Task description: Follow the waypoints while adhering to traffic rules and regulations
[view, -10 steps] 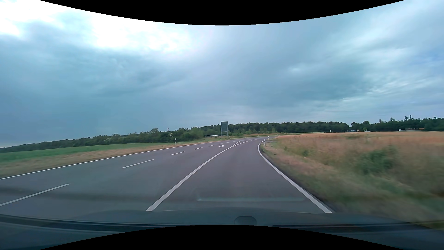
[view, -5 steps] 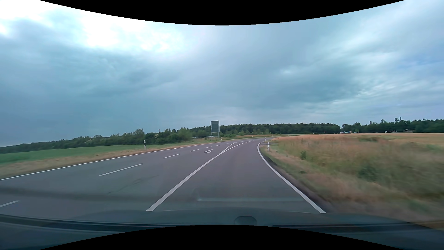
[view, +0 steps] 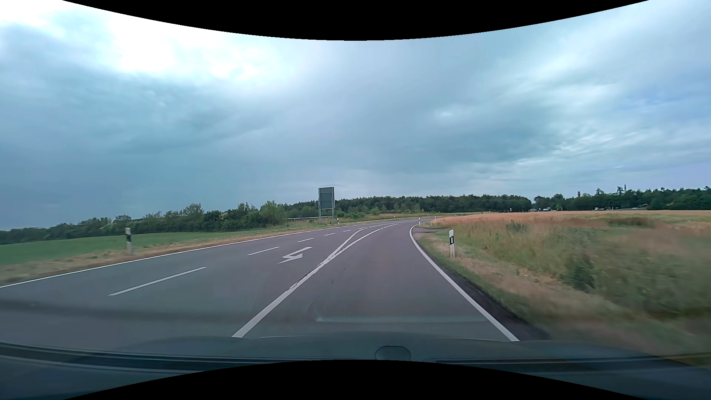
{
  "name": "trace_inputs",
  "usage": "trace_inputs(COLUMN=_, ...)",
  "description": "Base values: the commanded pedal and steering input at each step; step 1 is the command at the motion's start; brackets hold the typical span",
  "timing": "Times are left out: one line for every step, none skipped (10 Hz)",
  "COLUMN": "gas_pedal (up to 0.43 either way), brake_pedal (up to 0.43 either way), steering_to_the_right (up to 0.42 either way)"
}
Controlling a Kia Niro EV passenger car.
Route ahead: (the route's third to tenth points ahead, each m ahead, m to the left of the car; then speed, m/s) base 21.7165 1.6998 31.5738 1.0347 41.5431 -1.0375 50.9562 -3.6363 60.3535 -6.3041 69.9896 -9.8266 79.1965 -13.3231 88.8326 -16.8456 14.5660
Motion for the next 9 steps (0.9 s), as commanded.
trace_inputs(gas_pedal=0.110, brake_pedal=0.000, steering_to_the_right=0.024)
trace_inputs(gas_pedal=0.110, brake_pedal=0.000, steering_to_the_right=0.024)
trace_inputs(gas_pedal=0.110, brake_pedal=0.000, steering_to_the_right=0.022)
trace_inputs(gas_pedal=0.110, brake_pedal=0.000, steering_to_the_right=0.020)
trace_inputs(gas_pedal=0.110, brake_pedal=0.000, steering_to_the_right=0.019)
trace_inputs(gas_pedal=0.110, brake_pedal=0.000, steering_to_the_right=0.019)
trace_inputs(gas_pedal=0.110, brake_pedal=0.000, steering_to_the_right=0.019)
trace_inputs(gas_pedal=0.110, brake_pedal=0.000, steering_to_the_right=0.020)
trace_inputs(gas_pedal=0.110, brake_pedal=0.000, steering_to_the_right=0.020)
